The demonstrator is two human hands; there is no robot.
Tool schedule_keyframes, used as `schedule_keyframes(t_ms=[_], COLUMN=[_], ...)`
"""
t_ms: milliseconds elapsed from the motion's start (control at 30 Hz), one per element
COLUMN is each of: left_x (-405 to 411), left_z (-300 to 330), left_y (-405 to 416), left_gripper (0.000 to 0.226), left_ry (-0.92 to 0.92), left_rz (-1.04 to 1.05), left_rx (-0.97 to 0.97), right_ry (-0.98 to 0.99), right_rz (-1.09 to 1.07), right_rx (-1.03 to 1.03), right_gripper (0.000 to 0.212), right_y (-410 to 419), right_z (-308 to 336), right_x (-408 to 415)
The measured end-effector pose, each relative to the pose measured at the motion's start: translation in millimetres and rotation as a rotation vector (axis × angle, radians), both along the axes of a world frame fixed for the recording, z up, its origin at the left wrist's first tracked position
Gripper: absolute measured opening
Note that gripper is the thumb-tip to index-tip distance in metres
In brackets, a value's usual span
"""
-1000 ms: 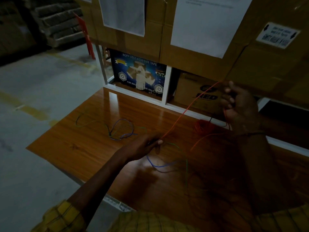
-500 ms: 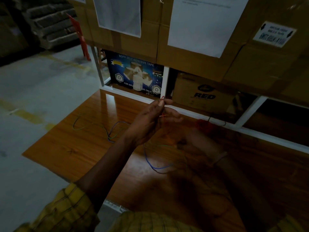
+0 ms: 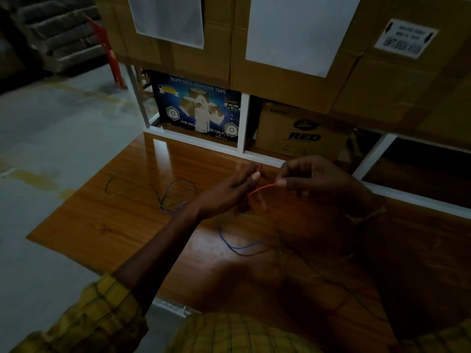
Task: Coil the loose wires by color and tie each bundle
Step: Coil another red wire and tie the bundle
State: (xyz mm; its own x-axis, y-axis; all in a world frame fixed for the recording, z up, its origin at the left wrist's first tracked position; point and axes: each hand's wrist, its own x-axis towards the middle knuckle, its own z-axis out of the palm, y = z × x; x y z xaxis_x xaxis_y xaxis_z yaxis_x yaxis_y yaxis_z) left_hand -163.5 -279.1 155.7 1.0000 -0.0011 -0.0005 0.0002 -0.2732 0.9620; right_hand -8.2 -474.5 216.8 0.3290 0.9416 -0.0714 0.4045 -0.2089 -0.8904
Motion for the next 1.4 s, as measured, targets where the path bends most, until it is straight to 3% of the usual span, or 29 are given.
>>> schedule_keyframes(t_ms=[133,233,333,467,567,700,800,933,1033,1233,1400], left_x=[-5,-13,-16,-15,-9,6,18,29,31,21,17], left_z=[0,-3,-3,3,9,23,26,21,10,-1,0], left_y=[2,7,12,10,4,5,13,23,32,32,18], left_gripper=[0.040,0.046,0.048,0.044,0.041,0.034,0.024,0.019,0.033,0.030,0.035], left_ry=[0.035,0.037,0.022,0.021,-0.022,-0.130,-0.170,-0.117,-0.044,0.032,0.115], left_rz=[-0.041,-0.107,-0.190,-0.303,-0.299,-0.162,0.012,0.307,0.390,0.251,0.081], left_rx=[-0.023,-0.296,-0.541,-0.676,-0.793,-0.959,-1.004,-0.866,-0.595,-0.160,-0.186], right_ry=[0.100,0.284,0.486,0.427,0.346,0.353,0.473,0.333,0.149,0.167,0.480], right_rz=[-0.044,-0.172,-0.311,-0.498,-0.512,-0.393,-0.202,0.150,0.339,0.146,-0.101], right_rx=[0.103,0.305,0.461,0.364,0.273,0.136,0.002,-0.296,-0.295,0.140,0.496], right_gripper=[0.018,0.031,0.021,0.014,0.003,0.032,0.036,0.033,0.040,0.026,0.034], right_y=[-5,-4,8,31,44,48,44,23,8,-22,-9], right_z=[9,9,-6,-45,-70,-102,-116,-75,-42,19,10], right_x=[27,46,55,45,21,-32,-64,-78,-73,-30,24])
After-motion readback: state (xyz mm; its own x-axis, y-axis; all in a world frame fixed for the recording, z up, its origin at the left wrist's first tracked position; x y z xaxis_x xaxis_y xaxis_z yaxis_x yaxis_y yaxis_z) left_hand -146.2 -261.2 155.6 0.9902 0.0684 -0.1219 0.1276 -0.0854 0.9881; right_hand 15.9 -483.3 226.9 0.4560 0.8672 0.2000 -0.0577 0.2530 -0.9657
